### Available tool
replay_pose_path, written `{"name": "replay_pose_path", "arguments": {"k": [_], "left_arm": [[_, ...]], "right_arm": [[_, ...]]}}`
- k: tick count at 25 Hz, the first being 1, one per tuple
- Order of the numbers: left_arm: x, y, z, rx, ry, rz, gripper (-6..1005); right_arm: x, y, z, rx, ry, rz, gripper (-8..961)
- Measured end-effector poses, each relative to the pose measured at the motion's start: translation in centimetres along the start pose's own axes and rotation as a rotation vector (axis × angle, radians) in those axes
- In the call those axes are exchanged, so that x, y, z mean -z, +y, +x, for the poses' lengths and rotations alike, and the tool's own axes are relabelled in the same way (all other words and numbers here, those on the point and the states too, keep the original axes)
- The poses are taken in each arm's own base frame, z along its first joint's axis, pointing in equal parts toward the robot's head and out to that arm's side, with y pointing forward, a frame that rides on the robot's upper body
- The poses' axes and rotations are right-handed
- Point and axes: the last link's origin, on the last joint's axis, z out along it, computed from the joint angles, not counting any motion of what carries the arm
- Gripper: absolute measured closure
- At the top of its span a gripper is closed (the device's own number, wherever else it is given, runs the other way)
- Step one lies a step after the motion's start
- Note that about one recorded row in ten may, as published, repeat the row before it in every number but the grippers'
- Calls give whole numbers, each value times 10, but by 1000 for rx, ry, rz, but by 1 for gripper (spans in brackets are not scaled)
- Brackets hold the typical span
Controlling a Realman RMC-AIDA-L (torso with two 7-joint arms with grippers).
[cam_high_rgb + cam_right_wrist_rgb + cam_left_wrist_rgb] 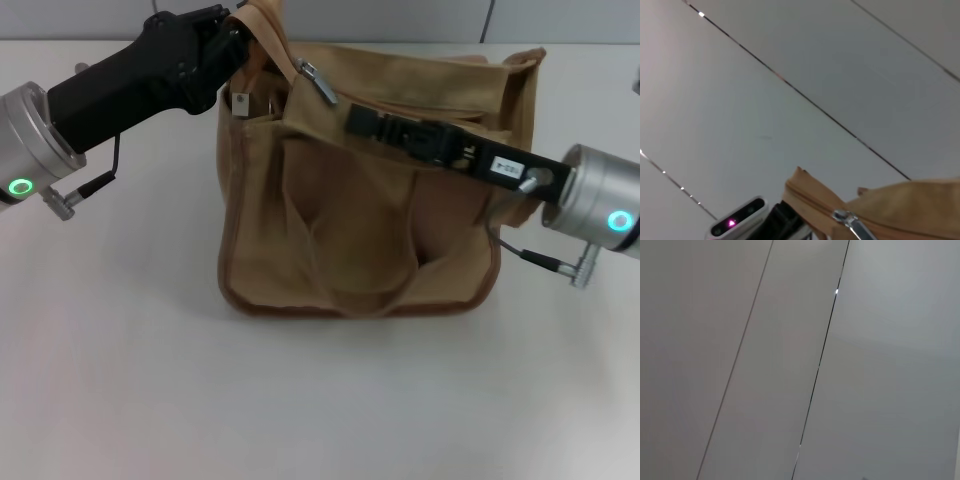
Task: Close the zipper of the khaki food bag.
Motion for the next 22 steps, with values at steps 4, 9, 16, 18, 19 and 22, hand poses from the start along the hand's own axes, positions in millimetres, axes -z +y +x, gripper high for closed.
{"name": "replay_pose_path", "arguments": {"k": [4, 9, 16, 18, 19, 22], "left_arm": [[2, 0, 0, 0, -1, 4, 969], [0, 1, -1, 4, 0, -8, 969], [-2, 3, -3, 14, 2, -17, 969], [-2, 3, -3, 15, 3, -17, 969], [-2, 3, -3, 15, 3, -17, 969], [-3, 3, -3, 15, 3, -17, 969]], "right_arm": [[15, -3, 3, 1, -24, 27, 953], [20, 6, -1, 51, -66, -25, 954], [19, 19, -9, 260, -144, -101, 944], [14, 20, -12, 311, -140, -112, 916], [14, 20, -12, 311, -140, -112, 889], [6, 20, -15, 347, -132, -117, 810]]}}
